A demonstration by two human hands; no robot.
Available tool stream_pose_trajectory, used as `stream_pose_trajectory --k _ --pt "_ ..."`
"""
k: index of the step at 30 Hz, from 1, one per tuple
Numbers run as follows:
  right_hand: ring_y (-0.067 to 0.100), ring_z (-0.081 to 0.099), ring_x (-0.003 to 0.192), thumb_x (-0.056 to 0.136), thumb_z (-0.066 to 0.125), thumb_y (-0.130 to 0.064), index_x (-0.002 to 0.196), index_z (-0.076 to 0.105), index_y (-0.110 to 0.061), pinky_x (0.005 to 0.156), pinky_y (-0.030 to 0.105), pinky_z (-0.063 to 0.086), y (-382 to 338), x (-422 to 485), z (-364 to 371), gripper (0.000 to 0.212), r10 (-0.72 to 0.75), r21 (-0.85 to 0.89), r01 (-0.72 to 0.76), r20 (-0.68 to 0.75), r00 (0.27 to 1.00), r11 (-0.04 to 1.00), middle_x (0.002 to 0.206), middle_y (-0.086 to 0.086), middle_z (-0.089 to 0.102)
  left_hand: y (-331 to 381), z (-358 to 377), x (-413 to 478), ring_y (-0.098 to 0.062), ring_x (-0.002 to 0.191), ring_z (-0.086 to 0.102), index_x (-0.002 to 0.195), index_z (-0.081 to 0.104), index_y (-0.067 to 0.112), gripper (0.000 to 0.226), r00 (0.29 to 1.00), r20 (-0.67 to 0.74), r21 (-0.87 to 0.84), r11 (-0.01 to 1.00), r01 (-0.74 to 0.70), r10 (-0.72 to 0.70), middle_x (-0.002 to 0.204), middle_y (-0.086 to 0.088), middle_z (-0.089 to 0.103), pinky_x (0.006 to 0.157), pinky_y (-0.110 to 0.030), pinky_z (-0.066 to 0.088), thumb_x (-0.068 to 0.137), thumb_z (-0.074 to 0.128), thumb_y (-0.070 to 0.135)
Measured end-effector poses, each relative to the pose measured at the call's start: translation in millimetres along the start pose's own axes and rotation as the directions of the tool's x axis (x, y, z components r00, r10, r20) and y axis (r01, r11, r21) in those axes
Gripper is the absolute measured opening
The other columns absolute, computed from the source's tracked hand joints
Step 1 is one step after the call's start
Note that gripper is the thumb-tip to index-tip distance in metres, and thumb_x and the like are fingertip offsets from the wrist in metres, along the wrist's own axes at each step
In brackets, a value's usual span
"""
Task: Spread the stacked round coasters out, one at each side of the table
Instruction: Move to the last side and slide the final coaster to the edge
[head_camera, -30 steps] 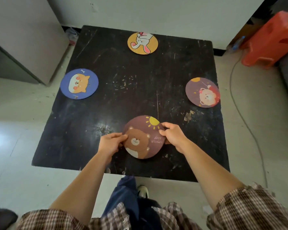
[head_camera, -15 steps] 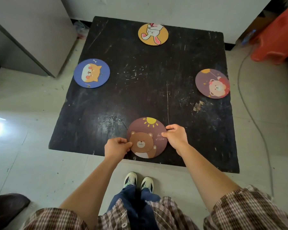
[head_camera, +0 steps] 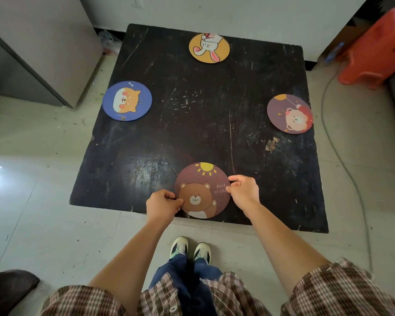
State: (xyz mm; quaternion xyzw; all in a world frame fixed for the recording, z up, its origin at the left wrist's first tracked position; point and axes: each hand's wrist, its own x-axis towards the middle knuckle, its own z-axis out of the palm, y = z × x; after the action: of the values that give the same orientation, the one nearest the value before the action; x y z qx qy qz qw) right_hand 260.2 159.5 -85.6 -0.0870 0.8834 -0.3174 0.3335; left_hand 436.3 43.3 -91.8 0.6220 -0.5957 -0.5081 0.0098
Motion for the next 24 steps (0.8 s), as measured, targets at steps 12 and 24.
stream_pose_trajectory --k 12,24 --pt "0.023 0.062 0.098 0.083 0.065 -0.006 0.118 0.061 -0.011 0.083 0.032 0.05 -0.1 -8.0 2.1 0.036 -0.008 -0.013 0.007 -0.029 1.0 1.0 0.112 0.011 0.067 -0.9 1.2 -0.5 -0.022 0.068 0.069 0.078 0.063 0.01 0.016 0.998 -0.013 0.132 0.989 -0.06 0.063 0.064 -0.006 0.069 0.075 -0.04 0.057 0.073 0.077 0.015" --pt "0.019 0.059 0.101 0.082 0.067 -0.013 0.119 0.062 -0.011 0.082 0.029 0.045 -11.6 -26.6 -10.3 0.037 -0.005 0.031 0.005 -0.029 1.0 1.0 0.117 0.008 0.065 1.5 -7.7 -3.3 -0.026 0.1 0.053 0.105 0.056 0.015 0.028 0.975 0.032 0.456 0.864 -0.212 0.222 0.112 -0.01 0.057 0.08 -0.038 0.048 0.082 0.068 0.026"
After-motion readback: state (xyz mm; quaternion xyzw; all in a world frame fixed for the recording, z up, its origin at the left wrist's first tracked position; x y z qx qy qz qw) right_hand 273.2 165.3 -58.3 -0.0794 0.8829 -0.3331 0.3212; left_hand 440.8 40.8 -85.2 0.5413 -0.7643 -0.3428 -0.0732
